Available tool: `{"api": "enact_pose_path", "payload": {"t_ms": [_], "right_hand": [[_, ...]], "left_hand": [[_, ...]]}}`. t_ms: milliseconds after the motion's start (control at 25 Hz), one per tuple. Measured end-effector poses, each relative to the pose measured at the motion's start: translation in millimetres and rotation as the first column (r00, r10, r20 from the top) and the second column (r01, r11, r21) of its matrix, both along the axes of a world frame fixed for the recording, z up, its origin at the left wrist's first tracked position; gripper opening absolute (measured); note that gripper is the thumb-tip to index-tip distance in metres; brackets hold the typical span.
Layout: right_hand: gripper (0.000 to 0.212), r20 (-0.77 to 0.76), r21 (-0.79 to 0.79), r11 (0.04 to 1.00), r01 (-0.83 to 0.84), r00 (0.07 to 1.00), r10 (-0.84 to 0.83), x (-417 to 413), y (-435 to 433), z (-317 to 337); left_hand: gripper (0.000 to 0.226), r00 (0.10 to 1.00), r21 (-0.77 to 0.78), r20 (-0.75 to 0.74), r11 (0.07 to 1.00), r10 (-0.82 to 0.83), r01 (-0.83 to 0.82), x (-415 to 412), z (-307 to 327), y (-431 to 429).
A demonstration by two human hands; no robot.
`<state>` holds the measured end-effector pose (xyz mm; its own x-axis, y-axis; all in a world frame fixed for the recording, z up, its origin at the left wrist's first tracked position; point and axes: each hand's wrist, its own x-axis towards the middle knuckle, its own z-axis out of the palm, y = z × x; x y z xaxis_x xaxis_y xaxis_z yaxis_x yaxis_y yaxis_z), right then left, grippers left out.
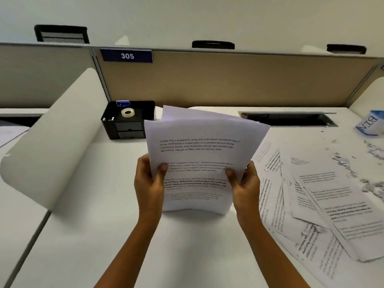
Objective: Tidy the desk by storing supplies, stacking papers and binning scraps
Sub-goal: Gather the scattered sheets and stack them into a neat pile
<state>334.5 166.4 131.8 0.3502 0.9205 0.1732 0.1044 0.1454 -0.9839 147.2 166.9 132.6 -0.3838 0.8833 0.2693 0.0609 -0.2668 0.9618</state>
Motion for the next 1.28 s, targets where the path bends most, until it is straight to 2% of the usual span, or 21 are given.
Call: {"api": "enact_pose_path", "payload": {"t_ms": [160,320,520,680,840,1120,1280], "right_hand": [[0.041,-0.096,-0.019,0.995,-0.098,0.991,0.095,25,-2,0],[0.047,-0.138,0.079,0.971,-0.225,0.962,0.234,43,-9,6],[0.026,-0.134,0.101,0.934,-0.344,0.925,0.355,62,-16,-1],[0.026,-0.100,0.094,0.898,-0.429,0.894,0.437,65,-13,-3],[0.028,-0.051,0.129,0.881,-0.455,0.884,0.464,75,-5,1],[0.028,-0.063,0.007,0.894,-0.449,0.892,0.448,76,-15,-32],[0.028,-0.144,-0.034,0.906,-0.422,0.899,0.413,69,-6,-33]], "left_hand": [[0.019,0.997,0.052,0.044,0.997,0.062,-0.064,30,5,-9],[0.007,0.985,0.123,0.118,0.983,0.125,-0.139,47,13,-18],[0.014,0.985,0.130,0.052,0.977,0.163,-0.169,58,8,-33],[0.009,0.977,0.099,0.024,0.972,0.212,-0.214,62,2,-45],[0.008,0.971,0.087,0.014,0.967,0.238,-0.238,68,2,-55],[0.020,0.974,-0.034,-0.004,0.974,0.225,-0.225,76,-23,-56],[0.022,0.962,-0.046,-0.013,0.961,0.274,-0.274,75,-19,-47]]}}
